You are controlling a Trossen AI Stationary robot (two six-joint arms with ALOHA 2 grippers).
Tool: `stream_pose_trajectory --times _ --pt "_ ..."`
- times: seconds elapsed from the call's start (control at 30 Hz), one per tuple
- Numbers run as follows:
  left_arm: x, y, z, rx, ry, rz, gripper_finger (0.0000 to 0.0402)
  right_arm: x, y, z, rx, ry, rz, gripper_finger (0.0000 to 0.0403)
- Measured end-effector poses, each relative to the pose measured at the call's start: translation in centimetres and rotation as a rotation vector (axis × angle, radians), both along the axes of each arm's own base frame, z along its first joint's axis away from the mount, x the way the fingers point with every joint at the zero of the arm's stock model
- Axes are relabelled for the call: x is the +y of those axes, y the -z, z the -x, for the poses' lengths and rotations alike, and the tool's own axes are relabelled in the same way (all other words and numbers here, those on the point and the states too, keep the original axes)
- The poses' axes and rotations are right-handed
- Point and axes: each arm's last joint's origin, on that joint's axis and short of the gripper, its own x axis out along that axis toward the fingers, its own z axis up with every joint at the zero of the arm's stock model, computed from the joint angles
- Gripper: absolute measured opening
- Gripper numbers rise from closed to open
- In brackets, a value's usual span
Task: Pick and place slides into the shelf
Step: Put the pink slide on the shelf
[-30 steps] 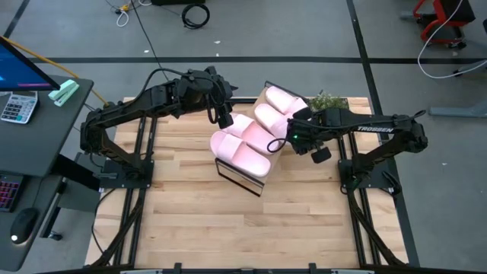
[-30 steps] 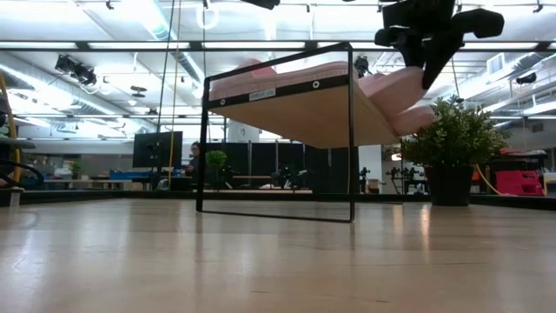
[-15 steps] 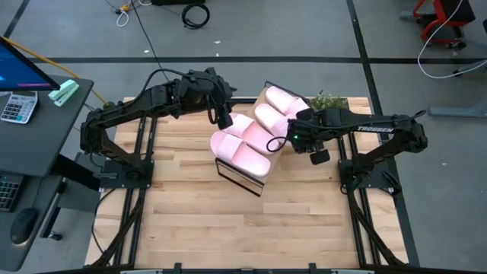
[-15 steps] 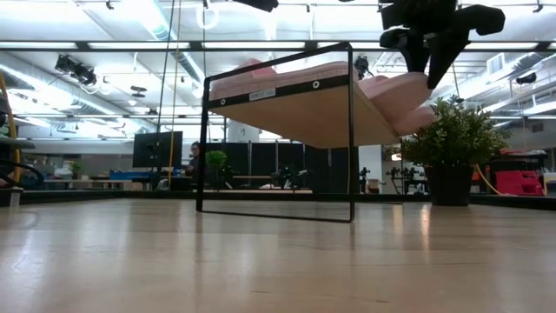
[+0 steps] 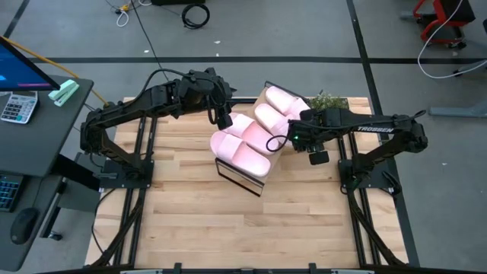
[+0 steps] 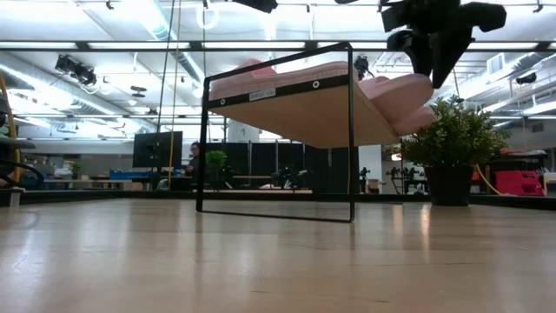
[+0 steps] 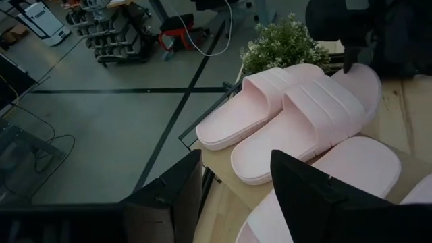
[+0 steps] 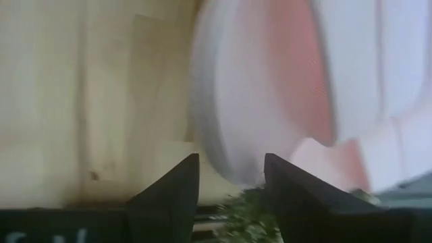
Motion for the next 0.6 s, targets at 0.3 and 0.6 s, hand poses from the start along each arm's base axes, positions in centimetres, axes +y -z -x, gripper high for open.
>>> stream_pose_trajectory --times 0.3,0.6 --pt "-0.01 0.06 0.03 0.007 0.000 0.002 0.0177 -0.35 -0.05 0.11 0.022 -0.013 0.057 0.0152" --pt "-0.01 0.13 0.06 0.015 0.000 0.004 0.0177 -0.26 -0.01 0.22 0.025 0.000 0.028 0.0156"
